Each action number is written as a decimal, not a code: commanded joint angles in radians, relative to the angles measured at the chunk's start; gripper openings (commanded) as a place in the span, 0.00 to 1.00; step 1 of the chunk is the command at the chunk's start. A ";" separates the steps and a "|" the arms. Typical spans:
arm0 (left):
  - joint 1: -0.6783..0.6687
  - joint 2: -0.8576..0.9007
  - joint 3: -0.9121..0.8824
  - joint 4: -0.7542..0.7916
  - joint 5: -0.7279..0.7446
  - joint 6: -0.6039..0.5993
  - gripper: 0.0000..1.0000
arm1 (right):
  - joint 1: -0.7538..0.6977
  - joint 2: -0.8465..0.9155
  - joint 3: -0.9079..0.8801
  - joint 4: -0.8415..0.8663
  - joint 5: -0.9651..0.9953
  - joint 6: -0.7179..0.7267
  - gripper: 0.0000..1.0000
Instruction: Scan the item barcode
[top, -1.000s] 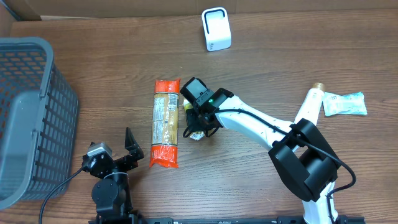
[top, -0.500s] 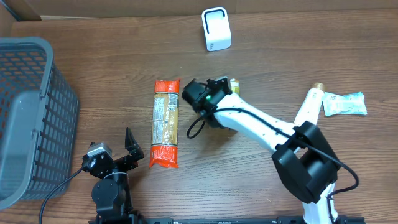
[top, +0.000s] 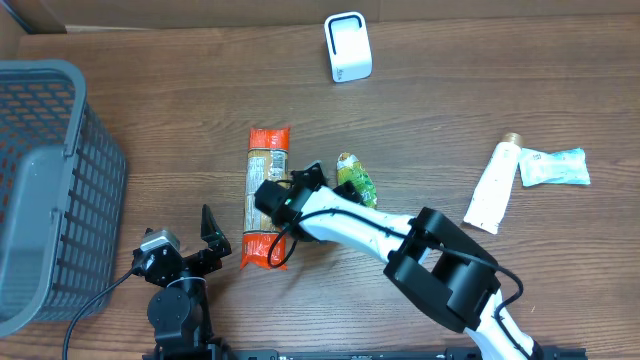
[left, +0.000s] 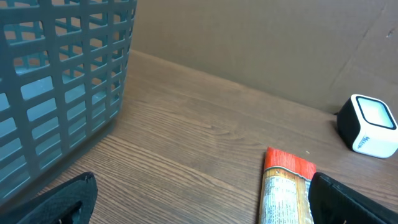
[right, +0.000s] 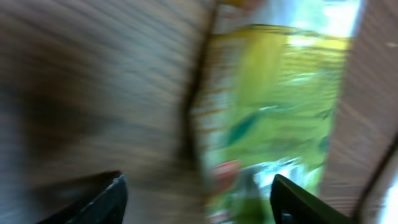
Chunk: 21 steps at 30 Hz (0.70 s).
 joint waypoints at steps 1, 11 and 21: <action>-0.006 -0.011 -0.001 0.000 -0.014 0.016 1.00 | 0.006 0.001 0.005 0.010 -0.187 0.027 0.77; -0.006 -0.011 -0.001 0.000 -0.014 0.016 1.00 | -0.104 -0.217 0.064 -0.008 -0.282 0.029 0.78; -0.006 -0.011 -0.001 0.000 -0.014 0.016 0.99 | -0.341 -0.407 0.064 -0.036 -0.537 -0.076 0.78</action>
